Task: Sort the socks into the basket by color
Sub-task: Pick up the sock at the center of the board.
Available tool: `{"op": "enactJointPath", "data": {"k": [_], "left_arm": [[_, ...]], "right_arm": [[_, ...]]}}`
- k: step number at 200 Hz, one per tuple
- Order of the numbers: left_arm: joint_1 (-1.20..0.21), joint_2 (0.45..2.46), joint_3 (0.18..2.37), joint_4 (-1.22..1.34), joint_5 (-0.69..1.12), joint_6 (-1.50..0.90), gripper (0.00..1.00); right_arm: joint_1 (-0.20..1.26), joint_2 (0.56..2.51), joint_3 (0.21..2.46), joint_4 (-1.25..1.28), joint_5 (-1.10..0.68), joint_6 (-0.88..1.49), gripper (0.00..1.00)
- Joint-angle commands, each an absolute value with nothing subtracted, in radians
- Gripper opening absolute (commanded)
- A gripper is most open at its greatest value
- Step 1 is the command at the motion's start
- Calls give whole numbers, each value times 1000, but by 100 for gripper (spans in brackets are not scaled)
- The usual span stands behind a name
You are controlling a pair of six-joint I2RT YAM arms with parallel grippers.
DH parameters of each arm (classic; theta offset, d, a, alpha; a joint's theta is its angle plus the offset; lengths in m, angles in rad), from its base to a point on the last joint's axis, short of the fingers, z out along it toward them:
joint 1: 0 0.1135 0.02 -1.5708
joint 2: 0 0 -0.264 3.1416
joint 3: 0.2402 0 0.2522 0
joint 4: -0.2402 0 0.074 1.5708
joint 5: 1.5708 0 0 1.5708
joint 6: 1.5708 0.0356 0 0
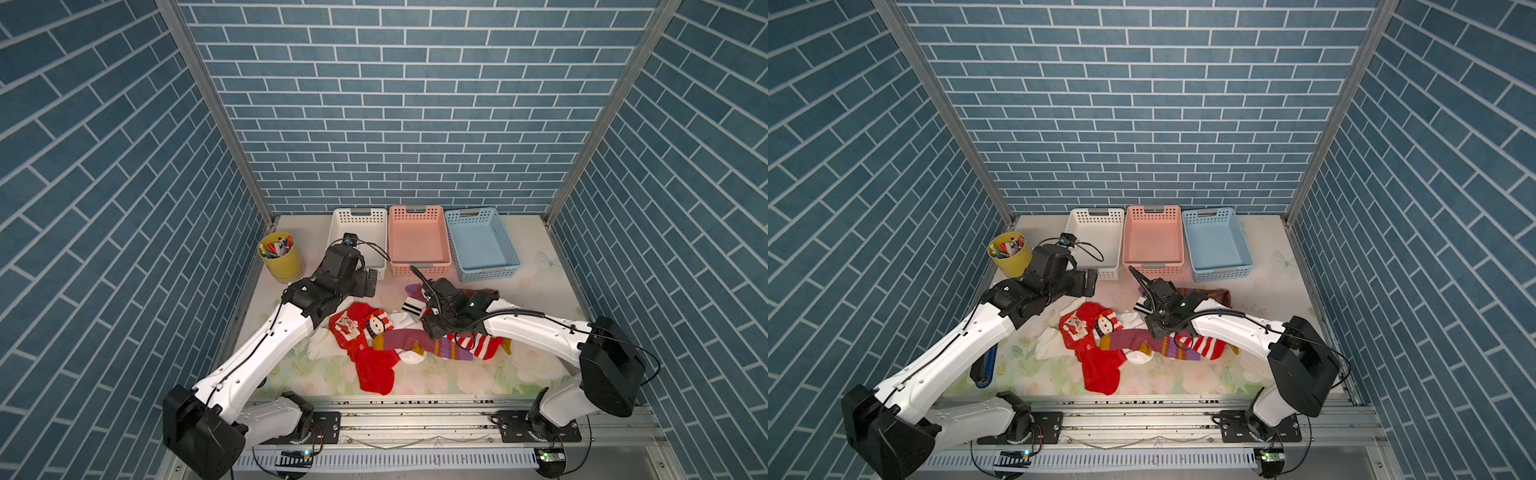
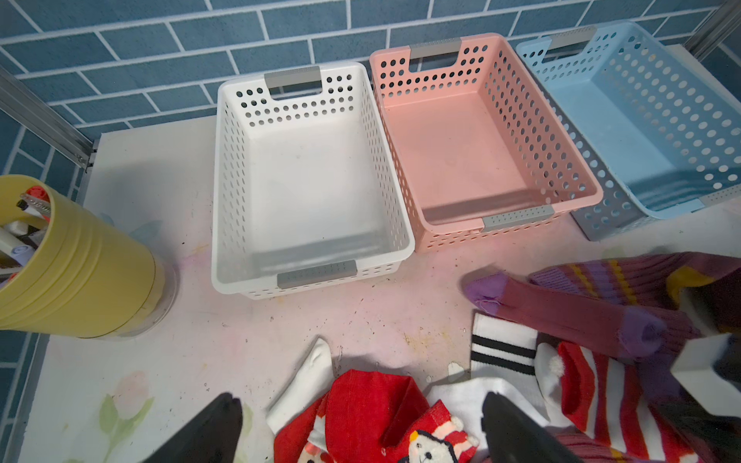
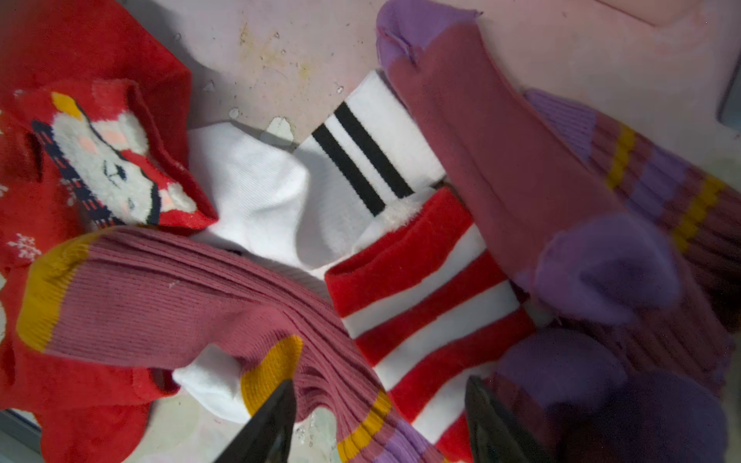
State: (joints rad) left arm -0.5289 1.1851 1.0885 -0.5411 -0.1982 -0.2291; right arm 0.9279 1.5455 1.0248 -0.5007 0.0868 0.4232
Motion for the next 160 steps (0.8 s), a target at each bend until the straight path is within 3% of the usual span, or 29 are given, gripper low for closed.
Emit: {"op": "enactJointPath", "data": {"k": [1, 70, 107, 128, 160], "left_arm": [[-533, 1170, 1094, -561, -204, -230, 100], [-533, 1156, 1088, -572, -207, -215, 100], [-533, 1148, 1083, -576, -215, -212, 100], [-532, 1144, 1083, -580, -216, -212, 100], [-533, 1138, 1081, -582, -216, -212, 100]], "right_arm": [[936, 1581, 1066, -465, 112, 479, 66], [937, 1677, 1112, -462, 139, 478, 62], [936, 1712, 1134, -485, 169, 487, 55], [936, 1714, 1134, -482, 175, 489, 47], [936, 1709, 1131, -486, 176, 483, 17]]}}
